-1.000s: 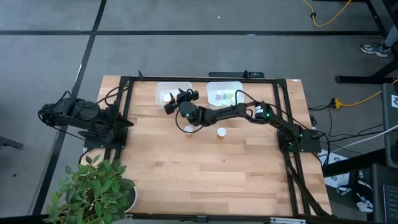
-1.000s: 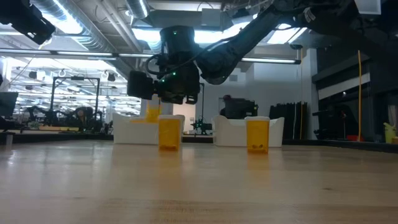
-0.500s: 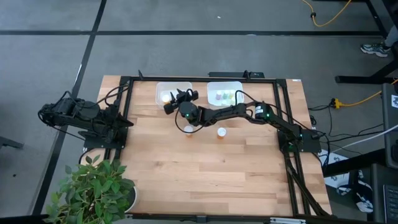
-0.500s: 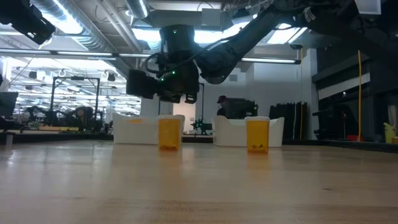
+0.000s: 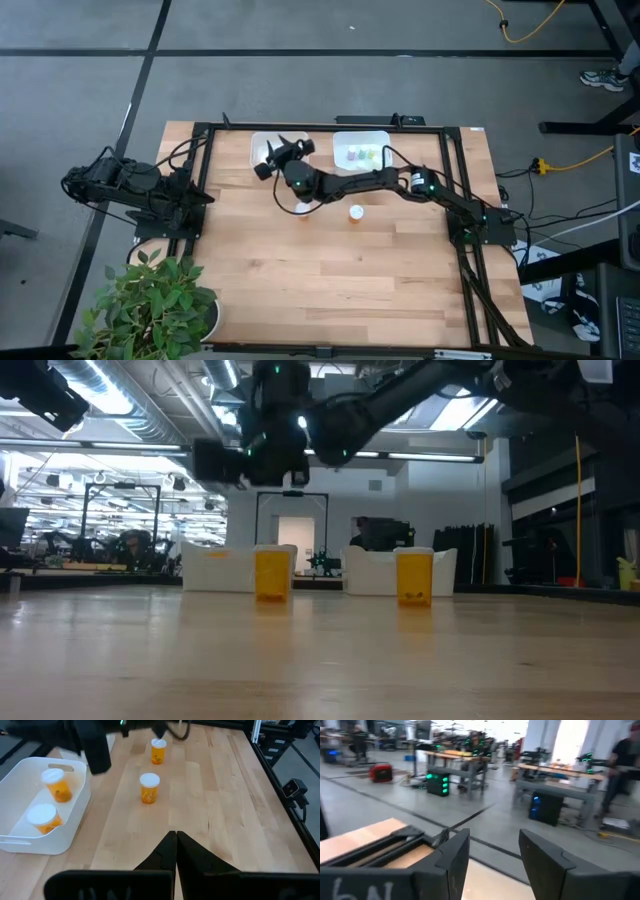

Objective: Pick and place medicine bottles into bin by pill shape (circle, oval)
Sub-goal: Put the orange pill bottle into the left white bin

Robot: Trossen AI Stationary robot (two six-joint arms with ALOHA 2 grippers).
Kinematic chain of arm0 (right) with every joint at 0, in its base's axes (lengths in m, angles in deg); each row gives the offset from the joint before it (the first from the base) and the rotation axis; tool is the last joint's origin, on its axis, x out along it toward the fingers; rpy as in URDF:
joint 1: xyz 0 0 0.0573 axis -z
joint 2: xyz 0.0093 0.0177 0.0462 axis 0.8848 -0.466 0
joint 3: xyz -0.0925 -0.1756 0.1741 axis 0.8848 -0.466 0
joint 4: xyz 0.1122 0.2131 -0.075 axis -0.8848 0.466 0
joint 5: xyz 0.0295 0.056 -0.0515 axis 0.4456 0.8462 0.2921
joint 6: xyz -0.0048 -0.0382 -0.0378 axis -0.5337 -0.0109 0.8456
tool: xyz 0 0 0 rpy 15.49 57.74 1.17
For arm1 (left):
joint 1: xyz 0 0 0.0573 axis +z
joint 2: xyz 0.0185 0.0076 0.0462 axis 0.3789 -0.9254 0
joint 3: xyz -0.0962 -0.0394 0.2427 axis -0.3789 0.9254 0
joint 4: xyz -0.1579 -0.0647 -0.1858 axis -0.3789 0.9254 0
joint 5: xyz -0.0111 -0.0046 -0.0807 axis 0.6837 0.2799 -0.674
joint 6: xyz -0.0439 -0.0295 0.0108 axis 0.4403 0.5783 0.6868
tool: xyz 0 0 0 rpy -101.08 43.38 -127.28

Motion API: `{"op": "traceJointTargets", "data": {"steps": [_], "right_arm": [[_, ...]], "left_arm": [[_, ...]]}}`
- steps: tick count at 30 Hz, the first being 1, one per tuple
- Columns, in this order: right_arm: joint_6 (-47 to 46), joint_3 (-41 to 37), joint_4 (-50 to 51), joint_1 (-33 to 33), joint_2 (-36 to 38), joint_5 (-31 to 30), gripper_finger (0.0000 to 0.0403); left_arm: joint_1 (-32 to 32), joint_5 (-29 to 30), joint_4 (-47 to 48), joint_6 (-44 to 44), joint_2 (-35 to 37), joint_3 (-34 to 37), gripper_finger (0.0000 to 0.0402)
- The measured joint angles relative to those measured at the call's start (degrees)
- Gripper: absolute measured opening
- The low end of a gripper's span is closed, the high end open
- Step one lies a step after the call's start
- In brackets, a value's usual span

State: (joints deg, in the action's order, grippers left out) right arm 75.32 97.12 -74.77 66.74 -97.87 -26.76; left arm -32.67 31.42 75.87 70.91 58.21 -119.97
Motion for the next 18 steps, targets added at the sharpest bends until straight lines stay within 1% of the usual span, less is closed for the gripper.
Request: {"op": "traceJointTargets", "data": {"steps": [4, 6, 8, 9, 10, 12, 13, 14, 15, 16, 18], "right_arm": [[4.05, 2.79, 3.83, -2.67, 2.12, -9.92, 0.0173], [6.27, 4.62, 9.72, -4.64, 4.34, -14.50, 0.0173], [5.67, 6.40, 17.96, -6.72, 7.14, -16.93, 0.0173], [3.64, 6.98, 23.70, -7.74, 8.80, -17.47, 0.0173], [-0.30, 7.76, 29.89, -8.72, 10.37, -17.60, 0.0173], [-12.93, 9.14, 45.73, -10.32, 13.93, -17.14, 0.0173], [-21.58, 9.84, 54.76, -10.84, 15.73, -15.62, 0.0173], [-30.55, 10.13, 64.34, -11.18, 17.71, -12.67, 0.0173], [-40.68, 10.27, 74.11, -11.36, 19.28, -8.44, 0.0173], [-50.52, 10.34, 83.19, -11.47, 20.83, -2.56, 0.0173], [-67.72, 9.96, 100.72, -11.51, 22.18, 11.38, 0.0173]], "left_arm": [[0.00, 0.00, 0.02, 0.00, 0.02, 0.00, 0.0000], [0.01, 0.00, 0.02, 0.00, 0.02, 0.00, 0.0000], [-0.01, 0.00, 0.02, 0.00, 0.02, 0.00, 0.0000], [-0.01, 0.00, 0.02, 0.00, 0.02, 0.00, 0.0000], [-0.01, 0.00, 0.02, 0.00, 0.02, 0.00, 0.0000], [0.00, 0.00, 0.03, 0.00, 0.02, 0.00, 0.0000], [0.00, 0.00, 0.02, 0.00, 0.02, 0.00, 0.0000], [0.00, 0.00, 0.01, 0.00, 0.02, 0.00, 0.0000], [0.00, 0.00, 0.04, 0.00, 0.02, 0.00, 0.0000], [-0.01, 0.00, 0.02, 0.00, 0.02, 0.00, 0.0000], [-0.01, 0.00, 0.04, 0.00, 0.02, 0.00, 0.0000]]}}
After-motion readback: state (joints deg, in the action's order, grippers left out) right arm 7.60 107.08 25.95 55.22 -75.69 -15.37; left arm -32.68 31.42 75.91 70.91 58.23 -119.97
